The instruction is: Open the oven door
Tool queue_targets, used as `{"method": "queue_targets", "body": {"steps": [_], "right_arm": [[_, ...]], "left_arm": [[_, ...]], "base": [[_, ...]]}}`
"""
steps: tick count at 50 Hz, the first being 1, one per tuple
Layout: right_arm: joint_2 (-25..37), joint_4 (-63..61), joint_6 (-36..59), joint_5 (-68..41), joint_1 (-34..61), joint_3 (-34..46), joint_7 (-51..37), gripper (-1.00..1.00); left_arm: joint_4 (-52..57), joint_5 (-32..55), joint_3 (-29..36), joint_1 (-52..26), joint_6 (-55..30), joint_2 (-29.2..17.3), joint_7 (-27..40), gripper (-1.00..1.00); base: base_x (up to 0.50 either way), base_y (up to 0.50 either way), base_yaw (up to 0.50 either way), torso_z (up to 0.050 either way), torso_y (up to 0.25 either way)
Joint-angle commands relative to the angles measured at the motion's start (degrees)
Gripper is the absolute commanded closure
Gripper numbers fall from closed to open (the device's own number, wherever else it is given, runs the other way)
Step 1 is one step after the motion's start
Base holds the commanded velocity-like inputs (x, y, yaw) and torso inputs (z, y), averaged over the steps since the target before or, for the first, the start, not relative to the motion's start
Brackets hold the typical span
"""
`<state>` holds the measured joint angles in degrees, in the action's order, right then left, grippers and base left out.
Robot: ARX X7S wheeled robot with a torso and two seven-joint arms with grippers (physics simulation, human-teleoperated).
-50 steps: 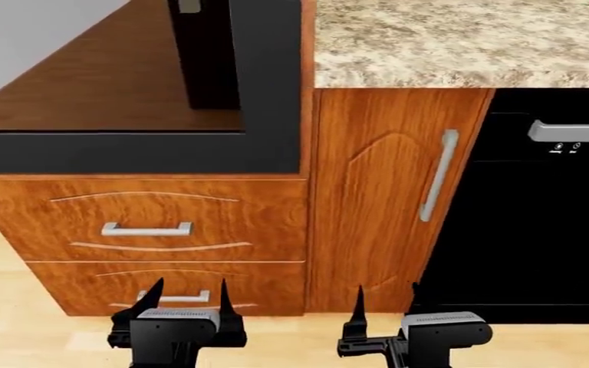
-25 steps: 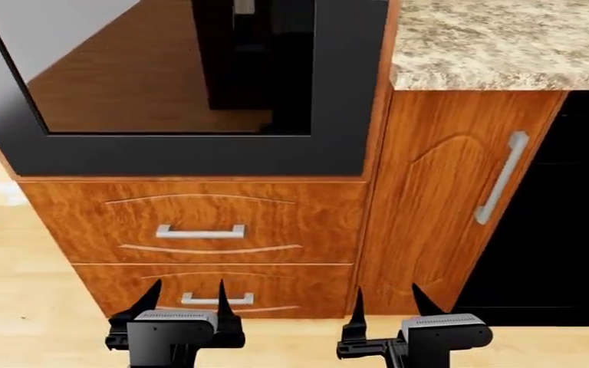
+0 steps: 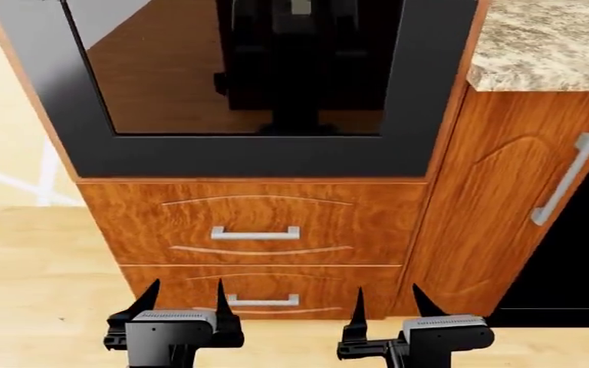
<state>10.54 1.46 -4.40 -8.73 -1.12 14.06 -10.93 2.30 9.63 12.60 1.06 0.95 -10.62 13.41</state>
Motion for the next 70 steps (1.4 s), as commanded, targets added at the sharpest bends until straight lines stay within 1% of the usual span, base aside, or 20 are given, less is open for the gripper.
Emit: {"method": "queue_targets", "body": {"steps": [1, 37, 70], "right_arm": [[0.2, 0.0, -0.1, -0.5, -0.1, 0.3, -0.3, -1.00], [1.0, 0.1, -0.2, -1.6, 0.0, 1.3, -1.0, -1.00], [1.5, 0.8, -0.8, -2.4, -0.1, 2.0, -1.8, -1.00]], "left_arm": [[-0.1, 0.2, 0.3, -0.1, 0.1, -0.2, 0.4, -1.00], [0.6, 0.3, 2.0, 0.0, -1.0, -1.3, 1.4, -1.00], [-0.6, 0.8, 2.7, -0.1, 0.1, -1.7, 2.1, -1.00]], "base": [[0.01, 0.43, 0.00, 0.000, 0.000], [0.01, 0.43, 0.00, 0.000, 0.000], [0.01, 0.43, 0.00, 0.000, 0.000]]}}
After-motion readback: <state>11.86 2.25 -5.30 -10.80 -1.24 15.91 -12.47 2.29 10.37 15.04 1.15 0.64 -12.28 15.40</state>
